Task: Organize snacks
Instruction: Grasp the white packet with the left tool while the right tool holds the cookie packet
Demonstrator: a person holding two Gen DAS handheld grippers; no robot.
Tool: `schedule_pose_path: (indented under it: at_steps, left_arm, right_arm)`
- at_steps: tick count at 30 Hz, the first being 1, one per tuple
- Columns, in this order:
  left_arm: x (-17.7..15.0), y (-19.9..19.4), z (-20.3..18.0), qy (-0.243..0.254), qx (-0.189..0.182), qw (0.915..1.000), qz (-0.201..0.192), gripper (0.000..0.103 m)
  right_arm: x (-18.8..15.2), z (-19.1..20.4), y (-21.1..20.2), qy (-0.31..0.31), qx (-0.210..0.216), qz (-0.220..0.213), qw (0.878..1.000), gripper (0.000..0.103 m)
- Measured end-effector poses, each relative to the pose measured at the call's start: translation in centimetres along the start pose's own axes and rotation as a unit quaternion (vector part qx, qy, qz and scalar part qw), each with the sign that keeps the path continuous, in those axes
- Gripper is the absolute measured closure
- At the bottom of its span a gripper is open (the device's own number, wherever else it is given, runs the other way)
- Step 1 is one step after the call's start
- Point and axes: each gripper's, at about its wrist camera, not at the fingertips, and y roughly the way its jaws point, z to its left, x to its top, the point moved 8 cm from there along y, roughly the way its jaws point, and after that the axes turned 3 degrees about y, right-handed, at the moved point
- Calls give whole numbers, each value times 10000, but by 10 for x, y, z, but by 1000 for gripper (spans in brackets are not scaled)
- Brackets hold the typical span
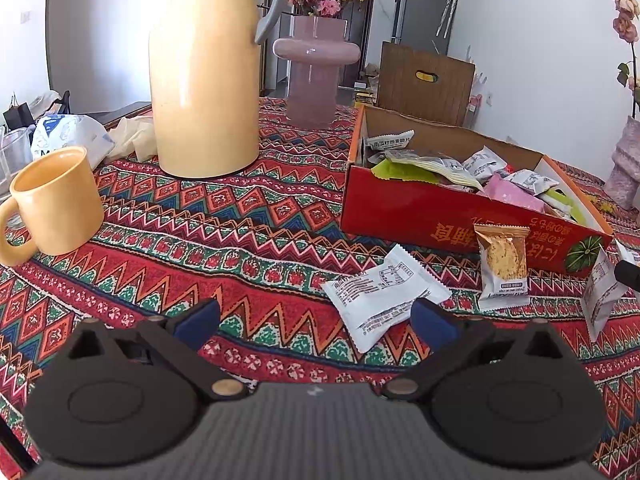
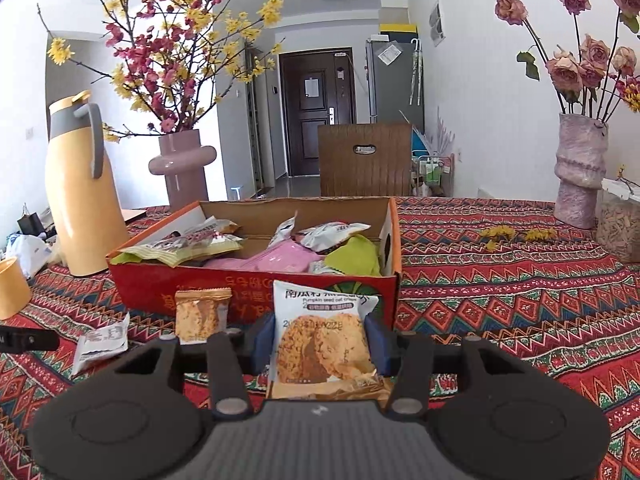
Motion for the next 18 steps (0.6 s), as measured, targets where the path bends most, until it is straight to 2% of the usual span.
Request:
schedule_pose_path:
  at_steps: [9, 18]
  left_arm:
    - [2, 8, -6, 1, 76, 9999, 116, 0]
    - [5, 20, -20, -13, 69, 9995, 311, 0]
  right_arm:
    - [-14, -18, 18, 260, -126, 157, 9995, 56]
    - [-16, -24, 14, 436, -108, 29, 9990, 55]
